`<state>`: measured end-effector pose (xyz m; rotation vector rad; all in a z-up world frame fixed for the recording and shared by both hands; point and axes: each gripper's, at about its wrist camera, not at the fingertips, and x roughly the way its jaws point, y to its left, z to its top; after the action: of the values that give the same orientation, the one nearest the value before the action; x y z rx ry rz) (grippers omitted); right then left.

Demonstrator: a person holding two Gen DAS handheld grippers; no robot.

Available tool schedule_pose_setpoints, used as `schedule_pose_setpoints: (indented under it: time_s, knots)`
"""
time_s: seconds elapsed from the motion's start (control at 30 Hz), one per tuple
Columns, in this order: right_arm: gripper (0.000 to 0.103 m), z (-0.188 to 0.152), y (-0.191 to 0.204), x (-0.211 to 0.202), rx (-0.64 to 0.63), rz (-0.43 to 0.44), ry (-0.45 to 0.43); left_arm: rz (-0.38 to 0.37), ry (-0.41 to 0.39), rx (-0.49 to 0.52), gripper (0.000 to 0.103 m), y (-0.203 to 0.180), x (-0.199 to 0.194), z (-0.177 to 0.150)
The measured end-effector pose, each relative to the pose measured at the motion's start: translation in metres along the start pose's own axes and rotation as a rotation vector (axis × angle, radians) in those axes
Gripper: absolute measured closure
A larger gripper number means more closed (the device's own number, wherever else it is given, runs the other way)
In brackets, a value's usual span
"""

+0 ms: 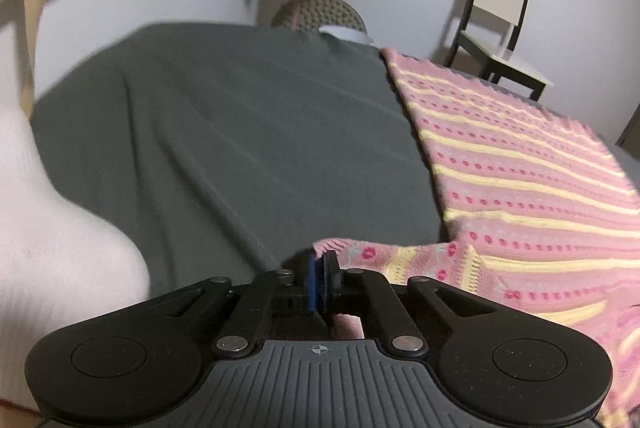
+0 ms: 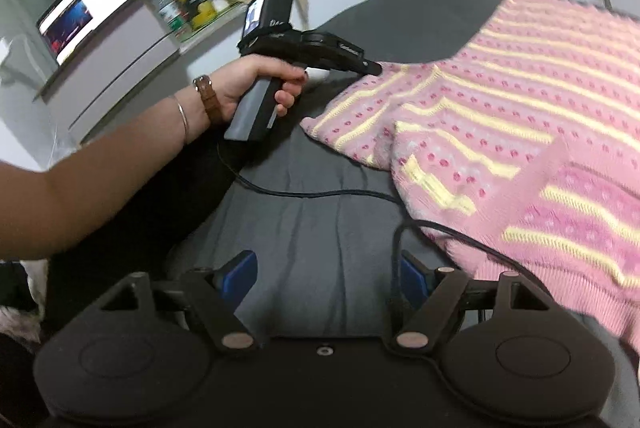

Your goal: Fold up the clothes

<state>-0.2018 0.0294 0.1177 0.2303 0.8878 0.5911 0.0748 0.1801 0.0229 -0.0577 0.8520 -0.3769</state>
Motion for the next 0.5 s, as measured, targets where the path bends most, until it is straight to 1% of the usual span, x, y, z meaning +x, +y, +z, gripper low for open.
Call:
schedule_pose_setpoints:
  time_s: [0.07,0.13,0.17,0.2,0.23,0.3,0.37,0.43,0.5]
  knots:
    - [0.028,-0.001,0.004,-0.001,-0.019,0.0,-0.004,-0.02,0.037,-0.062,0.099,0.01,-0.007,0.003]
    - [0.028,-0.003,0.004,-0.001,-0.009,0.01,0.001,-0.015,0.055,-0.112,0.09,0.018,-0.019,0.003]
    - [0.028,-0.005,0.004,0.0,0.0,0.015,0.006,-0.007,0.054,-0.121,0.086,0.021,-0.027,0.001]
    - [0.028,-0.006,0.004,0.002,0.006,0.019,0.012,-0.005,0.055,-0.124,0.073,0.023,-0.036,-0.001]
    - [0.028,-0.007,0.003,0.003,0.012,0.023,0.017,-0.008,0.055,-0.125,0.056,0.024,-0.045,-0.005]
    - [0.028,-0.008,0.005,0.005,0.012,0.028,0.021,-0.008,0.044,-0.098,0.037,0.019,-0.058,-0.013]
    - [0.028,-0.008,0.007,0.006,0.01,0.03,0.022,0.007,0.041,-0.061,0.037,0.013,-0.067,-0.021]
    - [0.028,-0.007,0.009,0.006,0.006,0.029,0.018,0.047,0.06,-0.012,0.037,0.006,-0.071,-0.027]
    - [0.027,-0.007,0.01,0.006,0.008,0.03,0.018,0.109,0.083,0.048,0.038,-0.002,-0.071,-0.034]
